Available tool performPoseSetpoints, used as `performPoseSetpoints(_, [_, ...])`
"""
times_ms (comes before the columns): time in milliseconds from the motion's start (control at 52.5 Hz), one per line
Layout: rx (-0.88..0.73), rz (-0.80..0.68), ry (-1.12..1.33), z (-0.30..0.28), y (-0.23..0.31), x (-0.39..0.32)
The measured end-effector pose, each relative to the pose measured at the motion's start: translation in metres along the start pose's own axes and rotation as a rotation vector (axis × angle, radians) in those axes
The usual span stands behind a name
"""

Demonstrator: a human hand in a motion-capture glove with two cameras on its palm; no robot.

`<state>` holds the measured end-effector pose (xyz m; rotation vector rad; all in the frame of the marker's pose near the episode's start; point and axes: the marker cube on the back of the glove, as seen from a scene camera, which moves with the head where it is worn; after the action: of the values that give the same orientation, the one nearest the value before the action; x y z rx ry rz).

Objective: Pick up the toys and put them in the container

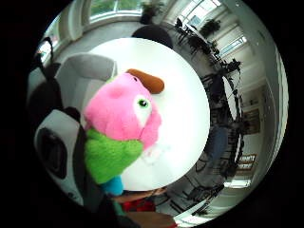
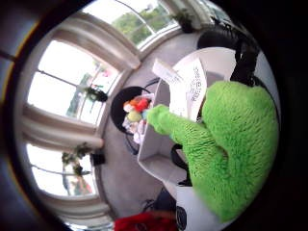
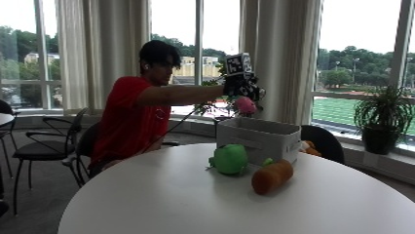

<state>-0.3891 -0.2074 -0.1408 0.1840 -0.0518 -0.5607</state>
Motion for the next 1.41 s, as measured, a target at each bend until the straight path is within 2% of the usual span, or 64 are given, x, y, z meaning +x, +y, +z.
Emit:
performPoseSetpoints(57, [-0.02,-0.083,-0.016,0.007,-0.007,-0.017])
performPoseSetpoints(133, [-0.033,0.045,0.003,0.015,-0.015,-0.035])
performPoseSetpoints(171, [-0.045,0.062,0.002,0.019,-0.016,-0.042])
performPoseSetpoints(266, [-0.113,-0.07,-0.025,0.032,-0.013,-0.047])
performPoseSetpoints(324, [-0.18,0.026,-0.008,0.038,-0.014,-0.05])
performPoseSetpoints(400, [-0.293,-0.098,0.049,0.047,-0.002,-0.058])
performPoseSetpoints(438, [-0.32,-0.105,0.076,0.05,0.0,-0.056])
performPoseSetpoints(552, [-0.255,0.045,0.098,0.05,-0.001,-0.048])
performPoseSetpoints(685, [-0.157,0.025,-0.003,0.037,0.007,-0.033])
performPoseSetpoints(837, [-0.128,0.077,0.016,0.033,0.018,0.01])
performPoseSetpoints(1028, [-0.178,0.129,0.007,0.048,0.04,0.087])
performPoseSetpoints(1218, [-0.232,0.25,-0.026,0.078,0.073,0.123])
performPoseSetpoints(1408, [-0.265,0.292,-0.012,0.098,0.092,0.163])
